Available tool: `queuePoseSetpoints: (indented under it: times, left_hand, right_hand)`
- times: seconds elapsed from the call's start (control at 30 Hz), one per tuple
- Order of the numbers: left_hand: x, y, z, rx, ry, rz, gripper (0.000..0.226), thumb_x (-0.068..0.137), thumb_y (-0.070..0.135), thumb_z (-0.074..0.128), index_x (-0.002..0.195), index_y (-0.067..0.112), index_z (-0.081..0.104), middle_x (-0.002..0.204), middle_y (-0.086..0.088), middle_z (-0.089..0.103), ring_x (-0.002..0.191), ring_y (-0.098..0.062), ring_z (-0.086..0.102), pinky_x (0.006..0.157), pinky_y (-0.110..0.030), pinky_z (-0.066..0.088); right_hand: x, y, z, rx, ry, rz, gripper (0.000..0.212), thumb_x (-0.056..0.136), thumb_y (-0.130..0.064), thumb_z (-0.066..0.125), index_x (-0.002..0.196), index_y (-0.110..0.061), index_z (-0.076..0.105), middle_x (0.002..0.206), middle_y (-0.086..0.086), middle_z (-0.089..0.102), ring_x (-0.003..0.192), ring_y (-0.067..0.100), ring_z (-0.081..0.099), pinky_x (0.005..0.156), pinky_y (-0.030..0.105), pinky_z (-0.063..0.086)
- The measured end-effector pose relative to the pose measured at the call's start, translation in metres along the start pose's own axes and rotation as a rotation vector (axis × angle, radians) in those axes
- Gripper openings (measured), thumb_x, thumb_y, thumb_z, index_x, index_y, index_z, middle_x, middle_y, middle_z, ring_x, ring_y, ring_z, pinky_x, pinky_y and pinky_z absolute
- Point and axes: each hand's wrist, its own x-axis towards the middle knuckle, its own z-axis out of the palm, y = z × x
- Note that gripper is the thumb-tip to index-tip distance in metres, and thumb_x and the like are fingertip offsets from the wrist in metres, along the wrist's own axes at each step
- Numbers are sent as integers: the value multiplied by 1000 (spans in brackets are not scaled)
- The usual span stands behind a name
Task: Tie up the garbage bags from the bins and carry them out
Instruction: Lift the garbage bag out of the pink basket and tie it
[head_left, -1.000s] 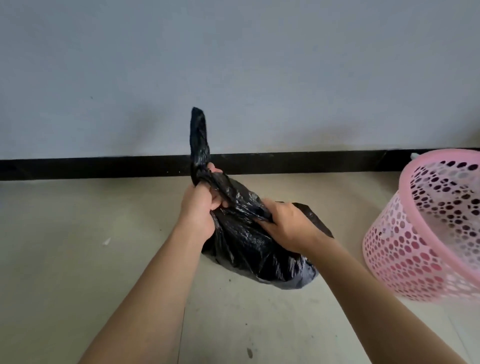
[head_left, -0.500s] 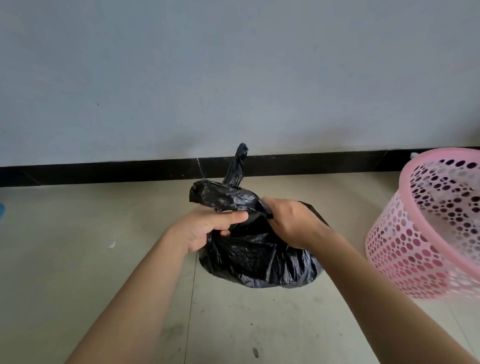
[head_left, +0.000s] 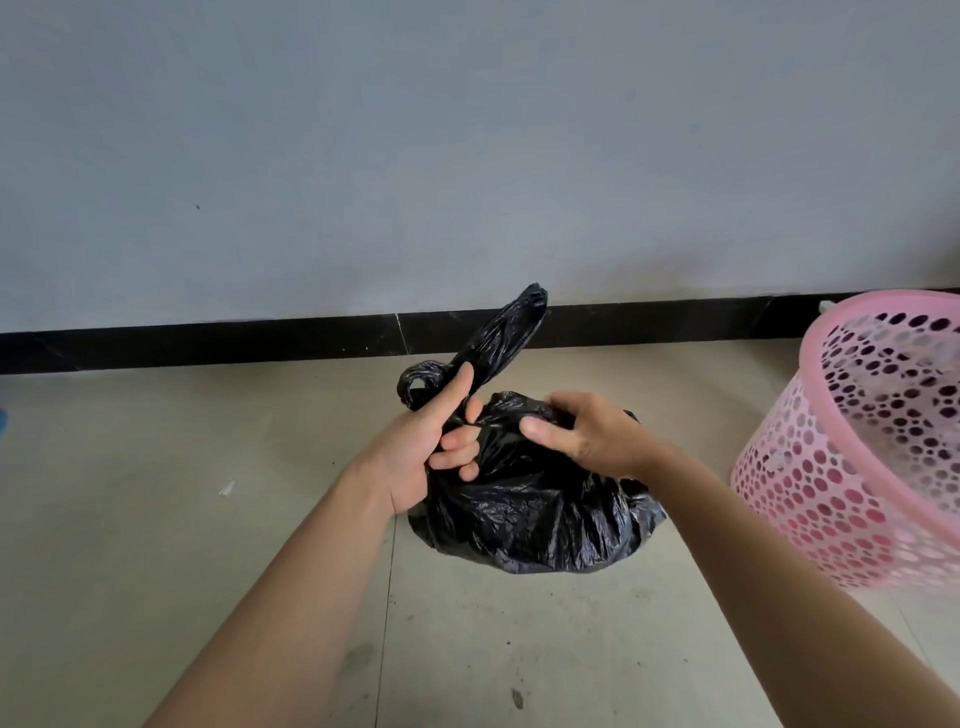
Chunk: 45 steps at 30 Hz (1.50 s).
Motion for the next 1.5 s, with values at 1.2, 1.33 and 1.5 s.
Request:
queuePoseSetpoints:
  times: [1.2, 1.33, 1.5]
  left_hand:
    - [-9, 20, -12, -115, 50, 253, 23, 103, 25, 47, 91, 12, 61, 67, 4, 44, 48, -7, 30, 55, -22, 30]
    - [-10, 20, -9, -8, 34, 225, 22, 98, 29, 51, 87, 14, 63, 67, 5, 43, 48, -7, 29, 55, -21, 31]
    - [-10, 21, -7, 41, 57, 224, 24, 102, 26, 48, 89, 12, 62, 67, 3, 44, 48, -7, 30, 52, -20, 32]
  right_hand:
    - [7, -26, -8, -236, 218, -77, 50, 76, -40, 79, 110, -27, 46, 116, -2, 40, 110, 15, 45, 95, 26, 39]
    - [12, -25, 0, -363, 503, -161, 85, 64, -60, 78, 130, -24, 40, 122, 1, 39, 117, 22, 42, 103, 40, 37]
    - [18, -26, 2, -432, 176, -183, 42, 79, -54, 72, 118, -46, 58, 128, -3, 51, 123, 18, 40, 105, 45, 33]
